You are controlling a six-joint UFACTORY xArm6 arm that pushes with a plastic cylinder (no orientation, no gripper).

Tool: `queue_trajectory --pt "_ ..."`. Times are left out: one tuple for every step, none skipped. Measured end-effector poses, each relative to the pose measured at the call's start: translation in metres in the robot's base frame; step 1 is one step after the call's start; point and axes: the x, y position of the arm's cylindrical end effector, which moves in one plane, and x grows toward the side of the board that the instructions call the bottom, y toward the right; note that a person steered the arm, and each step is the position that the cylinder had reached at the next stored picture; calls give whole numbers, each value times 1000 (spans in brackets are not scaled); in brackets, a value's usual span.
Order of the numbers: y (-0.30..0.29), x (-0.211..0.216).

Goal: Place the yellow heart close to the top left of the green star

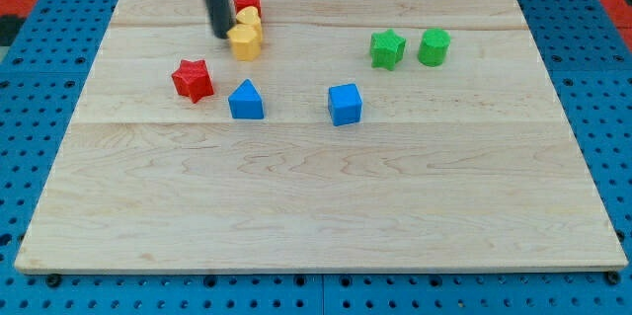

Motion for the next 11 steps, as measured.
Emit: queue_trajectory --pt "-1 -9" --pt "8 -31" --pt "69 -39" --pt "117 -39" --pt "118 -39" --pt "66 -42" --pt "72 -28" --pt "117 -24" --pt "132 -11" --pt "153 -6" --pt "73 -9"
